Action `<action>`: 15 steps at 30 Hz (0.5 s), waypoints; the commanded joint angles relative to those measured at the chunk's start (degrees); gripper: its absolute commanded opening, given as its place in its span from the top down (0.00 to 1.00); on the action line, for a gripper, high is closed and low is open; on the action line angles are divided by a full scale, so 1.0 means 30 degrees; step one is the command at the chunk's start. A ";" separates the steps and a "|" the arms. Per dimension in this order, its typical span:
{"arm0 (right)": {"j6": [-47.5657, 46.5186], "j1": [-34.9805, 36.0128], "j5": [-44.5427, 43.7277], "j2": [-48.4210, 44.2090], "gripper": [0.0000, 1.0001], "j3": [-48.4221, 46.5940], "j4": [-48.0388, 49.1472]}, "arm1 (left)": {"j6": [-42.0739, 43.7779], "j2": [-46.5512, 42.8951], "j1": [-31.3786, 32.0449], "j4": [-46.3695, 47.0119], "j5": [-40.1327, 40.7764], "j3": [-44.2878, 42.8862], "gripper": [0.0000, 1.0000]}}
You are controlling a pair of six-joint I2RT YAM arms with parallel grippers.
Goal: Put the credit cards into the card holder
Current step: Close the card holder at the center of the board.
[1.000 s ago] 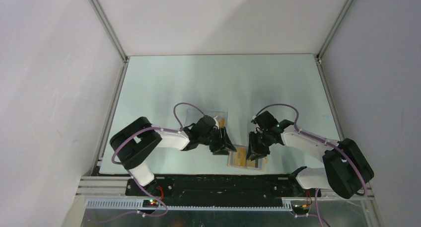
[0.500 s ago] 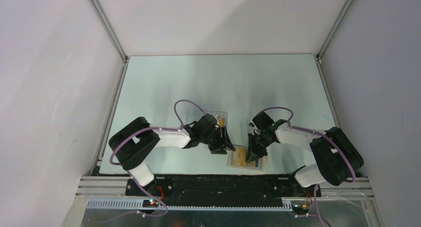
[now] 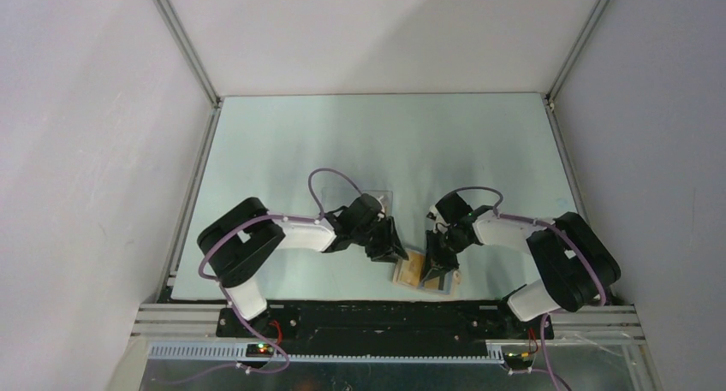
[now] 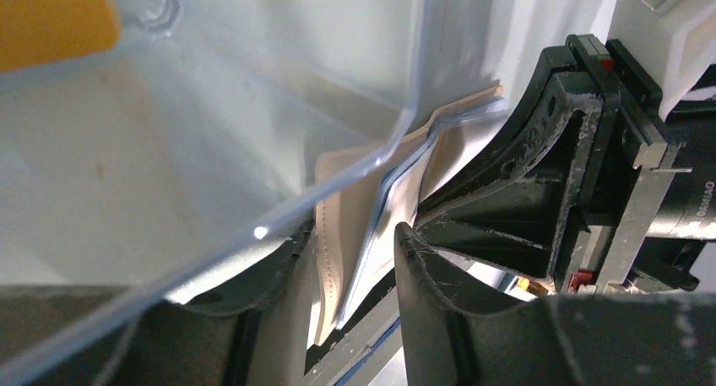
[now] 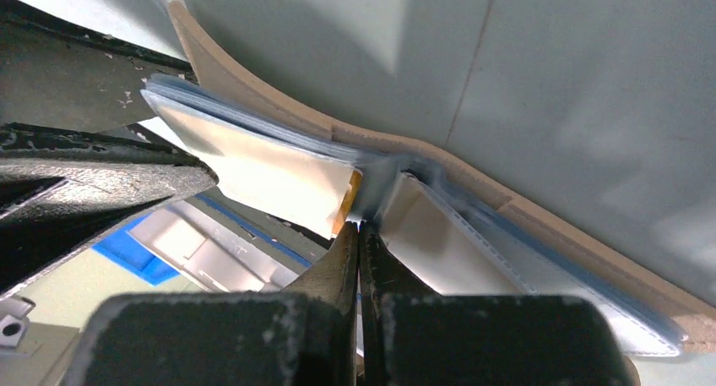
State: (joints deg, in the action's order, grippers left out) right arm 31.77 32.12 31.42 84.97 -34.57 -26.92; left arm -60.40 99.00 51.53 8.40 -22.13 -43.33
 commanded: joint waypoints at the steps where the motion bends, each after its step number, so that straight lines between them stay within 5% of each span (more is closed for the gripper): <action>1: -0.0674 0.0124 -0.0378 0.0935 1.00 0.0653 0.2811 | -0.0230 -0.1859 0.0377 0.1290 -0.1176 0.0385 0.60; 15: -0.0484 0.0245 0.1347 0.2092 1.00 -0.0703 0.4010 | -0.1350 -0.2347 0.0782 0.2774 -0.2891 0.0262 0.57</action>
State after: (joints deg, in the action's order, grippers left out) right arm 31.03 32.38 39.44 89.89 -34.59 -20.97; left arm -62.50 90.52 53.15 12.95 -27.05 -41.34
